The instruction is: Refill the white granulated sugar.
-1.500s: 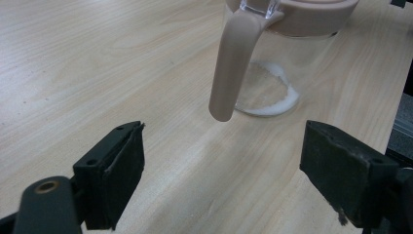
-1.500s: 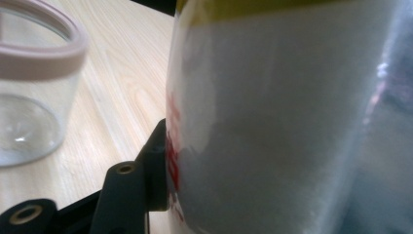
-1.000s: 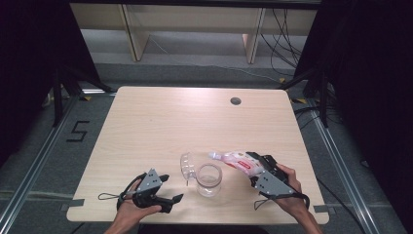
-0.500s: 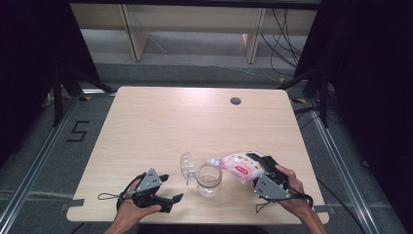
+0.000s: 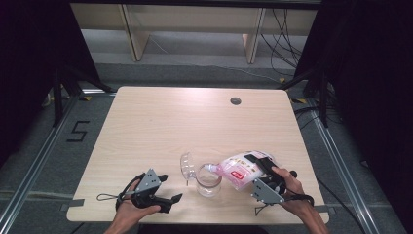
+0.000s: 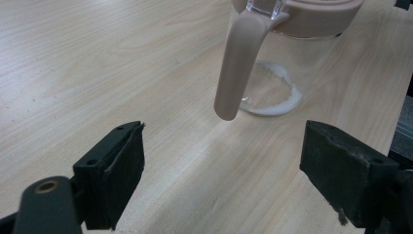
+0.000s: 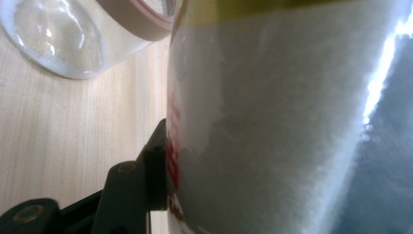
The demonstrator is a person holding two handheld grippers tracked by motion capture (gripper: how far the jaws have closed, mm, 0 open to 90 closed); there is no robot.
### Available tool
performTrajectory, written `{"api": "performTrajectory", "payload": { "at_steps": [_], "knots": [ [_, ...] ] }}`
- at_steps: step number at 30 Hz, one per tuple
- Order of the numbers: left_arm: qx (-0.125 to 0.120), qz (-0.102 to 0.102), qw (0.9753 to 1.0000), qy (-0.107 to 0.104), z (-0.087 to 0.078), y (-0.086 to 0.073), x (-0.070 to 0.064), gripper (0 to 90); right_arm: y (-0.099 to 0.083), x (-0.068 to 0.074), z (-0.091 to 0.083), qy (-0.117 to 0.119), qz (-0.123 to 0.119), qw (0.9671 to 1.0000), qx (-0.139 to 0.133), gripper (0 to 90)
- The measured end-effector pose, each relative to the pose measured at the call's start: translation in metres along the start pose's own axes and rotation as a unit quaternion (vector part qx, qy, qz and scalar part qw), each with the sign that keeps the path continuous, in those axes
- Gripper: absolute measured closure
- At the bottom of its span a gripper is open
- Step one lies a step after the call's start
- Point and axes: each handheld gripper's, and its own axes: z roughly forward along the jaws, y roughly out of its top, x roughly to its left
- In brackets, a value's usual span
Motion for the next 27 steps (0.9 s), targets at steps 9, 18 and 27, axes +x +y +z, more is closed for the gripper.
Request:
{"api": "performTrajectory", "payload": {
  "at_steps": [9, 18, 27],
  "knots": [
    [0.005, 0.006, 1.0, -0.001, -0.001, 0.0, 0.001, 16.0, 0.002, 0.004, 0.001, -0.006, -0.022, 0.9997, 0.008, 48.3],
    [0.013, 0.017, 0.9998, 0.003, -0.001, 0.001, 0.0, 16.5, 0.01, 0.002, -0.001, -0.014, -0.091, 0.9949, 0.041, 48.4],
    [0.008, 0.013, 0.9999, 0.002, 0.0, 0.0, -0.002, 16.5, 0.017, 0.002, 0.0, -0.023, -0.134, 0.9898, 0.044, 48.6]
  ]
}}
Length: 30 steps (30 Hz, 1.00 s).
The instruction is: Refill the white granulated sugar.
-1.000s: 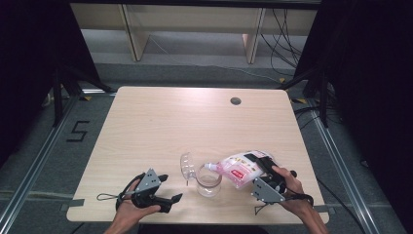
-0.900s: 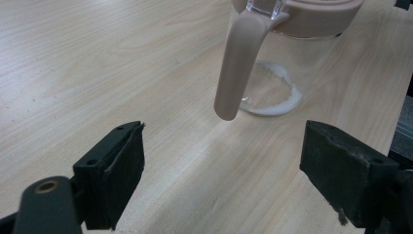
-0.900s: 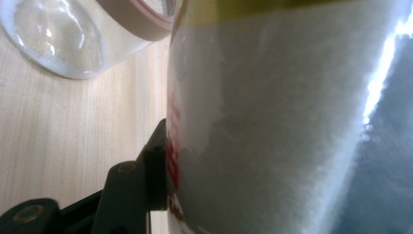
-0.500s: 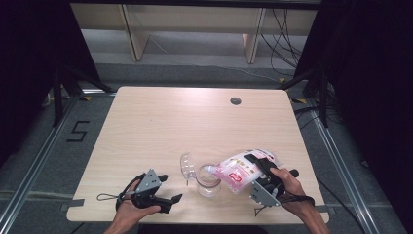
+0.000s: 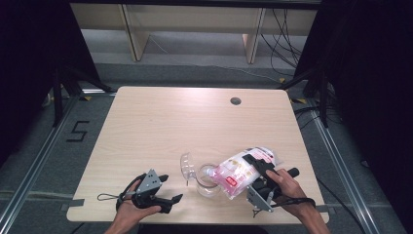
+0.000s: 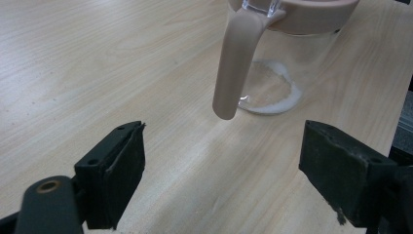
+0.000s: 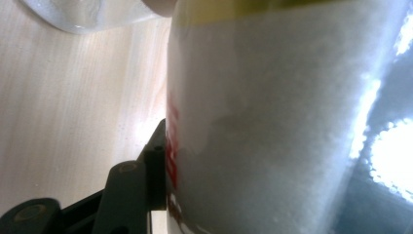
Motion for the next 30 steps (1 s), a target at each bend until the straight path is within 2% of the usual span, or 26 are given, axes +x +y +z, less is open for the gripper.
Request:
{"api": "performTrajectory", "payload": {
  "at_steps": [3, 5, 8, 9, 10, 12, 14, 15, 16, 17, 18, 21, 22, 23, 26, 30],
  "knots": [
    [0.001, 0.005, 1.0, 0.0, 0.0, 0.0, 0.001, 16.6, 0.002, 0.0, 0.0, -0.007, -0.022, 0.9997, 0.01, 48.7],
    [0.001, 0.005, 1.0, 0.001, 0.0, 0.0, 0.001, 16.6, 0.002, 0.003, -0.001, -0.001, -0.003, 0.9997, 0.024, 48.7],
    [0.001, 0.0, 1.0, -0.002, 0.001, 0.0, 0.001, 16.6, 0.004, -0.001, 0.0, -0.006, -0.041, 0.999, 0.02, 48.8],
    [0.001, 0.001, 1.0, -0.002, 0.001, 0.0, 0.001, 16.6, 0.004, 0.001, -0.001, -0.005, -0.033, 0.9991, 0.028, 48.9],
    [0.0, 0.001, 1.0, -0.002, 0.001, 0.0, 0.001, 16.6, 0.005, -0.001, 0.0, -0.008, -0.046, 0.9987, 0.021, 48.9],
    [0.006, 0.006, 1.0, 0.001, 0.0, 0.0, 0.001, 16.6, 0.005, -0.001, 0.001, -0.008, -0.047, 0.9986, 0.021, 49.0],
    [0.004, 0.003, 1.0, -0.003, 0.0, 0.0, 0.001, 16.6, 0.004, -0.002, 0.001, -0.007, -0.052, 0.9984, 0.022, 49.0],
    [0.003, 0.003, 1.0, -0.003, 0.0, 0.0, 0.001, 16.6, 0.005, -0.003, 0.0, -0.007, -0.058, 0.9979, 0.027, 49.0],
    [0.003, 0.004, 1.0, -0.003, 0.001, 0.0, 0.001, 16.6, 0.005, -0.002, -0.001, -0.006, -0.054, 0.9979, 0.034, 49.0],
    [0.003, 0.003, 1.0, -0.003, 0.001, 0.0, 0.001, 16.6, 0.005, -0.003, -0.001, -0.009, -0.061, 0.9974, 0.036, 49.1],
    [0.004, 0.004, 1.0, -0.001, 0.0, 0.0, 0.001, 16.6, 0.006, -0.006, -0.001, -0.014, -0.082, 0.996, 0.034, 49.1],
    [0.004, 0.005, 1.0, -0.002, 0.001, 0.0, 0.001, 16.6, 0.006, -0.003, -0.002, -0.01, -0.071, 0.9964, 0.046, 49.2],
    [0.004, 0.003, 1.0, -0.001, 0.001, 0.0, 0.001, 16.6, 0.007, -0.006, -0.001, -0.015, -0.094, 0.9947, 0.038, 49.2],
    [0.004, 0.003, 1.0, -0.001, 0.001, 0.0, 0.001, 16.6, 0.008, -0.004, -0.002, -0.011, -0.086, 0.9953, 0.043, 49.2],
    [-0.002, 0.003, 1.0, -0.004, 0.002, -0.001, 0.001, 16.6, 0.01, -0.007, -0.001, -0.017, -0.108, 0.9933, 0.037, 49.4],
    [0.001, 0.005, 1.0, -0.002, 0.001, 0.0, 0.001, 16.6, 0.01, -0.008, -0.001, -0.018, -0.113, 0.9927, 0.036, 49.4]
  ]
}}
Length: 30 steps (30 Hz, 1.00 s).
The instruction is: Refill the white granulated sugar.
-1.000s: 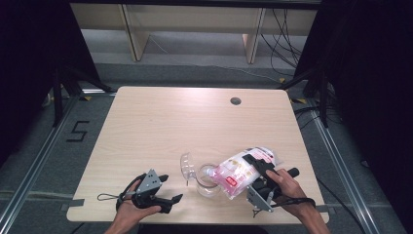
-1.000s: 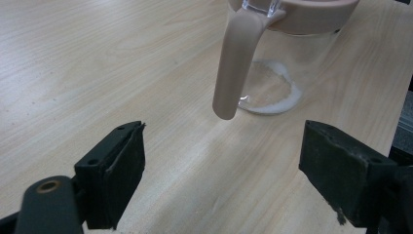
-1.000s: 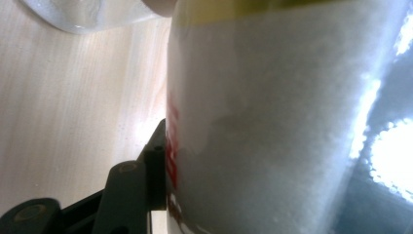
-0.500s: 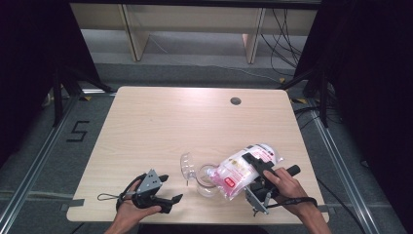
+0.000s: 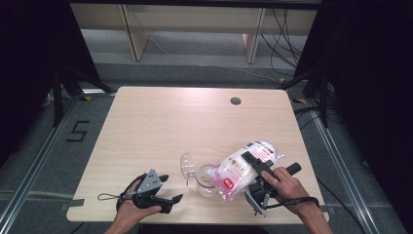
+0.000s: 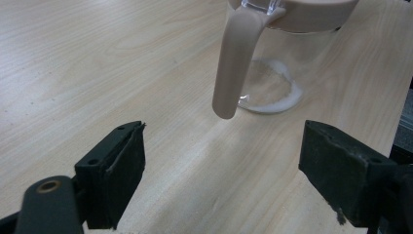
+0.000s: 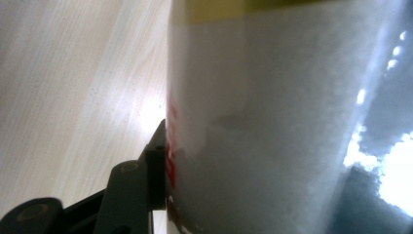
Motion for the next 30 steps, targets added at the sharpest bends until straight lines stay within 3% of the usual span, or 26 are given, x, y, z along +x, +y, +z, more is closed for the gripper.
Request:
{"api": "performTrajectory", "payload": {
  "at_steps": [3, 5, 6, 8, 9, 12, 14, 15, 17, 18, 23, 30],
  "knots": [
    [0.0, 0.0, 1.0, 0.0, -0.0003, -0.0001, 0.0001, 16.6, 0.0004, -0.0005, -0.0011, 0.002, -0.002, 1.0, 0.009, 49.6],
    [0.0, 0.0, 1.0, 0.002, -0.0009, -0.0005, -0.0002, 16.6, 0.0003, 0.001, -0.0019, 0.006, 0.008, 0.9998, 0.017, 49.6],
    [0.009, 0.004, 0.9999, 0.006, -0.0022, -0.0002, 0.0003, 16.6, 0.0002, -0.0011, -0.0016, 0.003, -0.003, 0.9999, 0.014, 49.6],
    [-0.001, -0.006, 1.0, 0.002, -0.0015, -0.0011, -0.0011, 16.6, 0.0, -0.0013, -0.0012, 0.002, -0.006, 0.9998, 0.016, 49.7],
    [0.005, 0.001, 1.0, 0.004, -0.0024, -0.0011, 0.0001, 16.6, -0.0001, -0.0029, -0.0004, -0.001, -0.016, 0.9998, 0.01, 49.7],
    [0.0, -0.003, 1.0, 0.004, -0.0026, -0.0015, -0.0002, 16.6, -0.0003, -0.0028, 0.0001, -0.002, -0.018, 0.9998, 0.008, 49.8],
    [0.006, 0.003, 1.0, 0.006, -0.003, -0.0016, 0.0008, 16.6, -0.0004, -0.0012, -0.0003, 0.002, -0.006, 0.9999, 0.014, 49.9],
    [-0.004, -0.007, 1.0, 0.003, -0.0017, -0.0018, -0.0009, 16.6, -0.0003, -0.0013, -0.0001, 0.002, -0.007, 0.9999, 0.013, 49.9],
    [-0.005, -0.007, 1.0, 0.004, -0.0014, -0.0019, -0.0011, 16.6, -0.0001, 0.0006, -0.001, 0.005, 0.004, 0.9998, 0.019, 50.0],
    [0.005, 0.005, 0.9999, 0.008, -0.0025, -0.0017, 0.0009, 16.6, 0.0, 0.001, -0.0012, 0.005, 0.006, 0.9998, 0.02, 50.0],
    [0.007, 0.006, 0.9999, 0.007, -0.0031, -0.0017, 0.001, 16.6, 0.0014, -0.0027, 0.0006, -0.004, -0.02, 0.9998, 0.003, 50.1],
    [0.008, 0.005, 0.9999, 0.008, -0.0032, -0.0016, 0.0009, 16.6, 0.0014, -0.0025, 0.0005, -0.004, -0.02, 0.9998, 0.002, 50.3]
  ]
}}
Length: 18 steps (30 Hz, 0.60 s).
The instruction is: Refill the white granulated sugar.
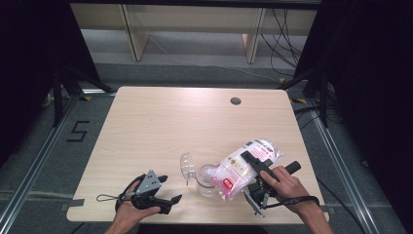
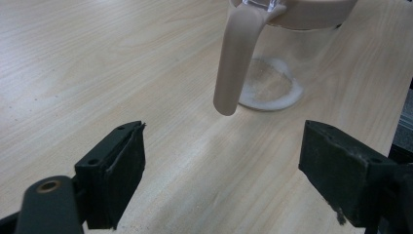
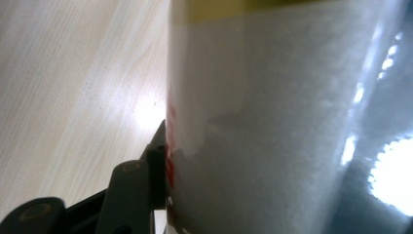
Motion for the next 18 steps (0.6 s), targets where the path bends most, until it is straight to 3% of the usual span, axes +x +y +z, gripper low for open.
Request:
{"api": "performTrajectory", "payload": {
  "at_steps": [3, 4, 5, 8, 12, 13, 16, 18],
  "knots": [
    [-0.009, -0.008, 0.9999, -0.005, 0.001, 0.0001, -0.0018, 16.6, 0.0001, 0.0001, -0.0003, 0.0, 0.0, 1.0, 0.002, 50.3],
    [-0.009, -0.007, 0.9999, -0.005, 0.0013, 0.0002, -0.0018, 16.6, -0.0001, 0.0025, -0.0007, 0.005, 0.014, 0.9999, 0.008, 50.4],
    [-0.009, -0.007, 0.9999, -0.005, 0.0014, 0.0002, -0.0018, 16.6, 0.0001, 0.0006, -0.0002, 0.001, 0.001, 1.0, 0.001, 50.3],
    [-0.013, -0.01, 0.9999, -0.004, 0.0022, -0.0001, -0.0023, 16.6, 0.0006, 0.0012, -0.0012, 0.004, 0.005, 0.9999, 0.01, 50.4],
    [-0.009, -0.006, 0.9999, -0.006, 0.0015, 0.0003, -0.0018, 16.6, 0.0006, 0.001, -0.0013, 0.004, 0.003, 0.9999, 0.01, 50.5],
    [-0.01, -0.006, 0.9999, -0.005, 0.0017, 0.0002, -0.0019, 16.6, 0.0007, 0.0025, -0.0022, 0.007, 0.012, 0.9998, 0.016, 50.5],
    [-0.008, 0.003, 0.9999, -0.007, 0.0012, 0.0006, -0.0006, 16.6, 0.0011, 0.0001, -0.0014, 0.005, -0.002, 0.9999, 0.012, 50.5],
    [-0.009, 0.002, 0.9999, -0.007, 0.0013, 0.0006, -0.0006, 16.6, 0.001, 0.0012, -0.0015, 0.008, 0.004, 0.9999, 0.013, 50.5]
  ]
}}
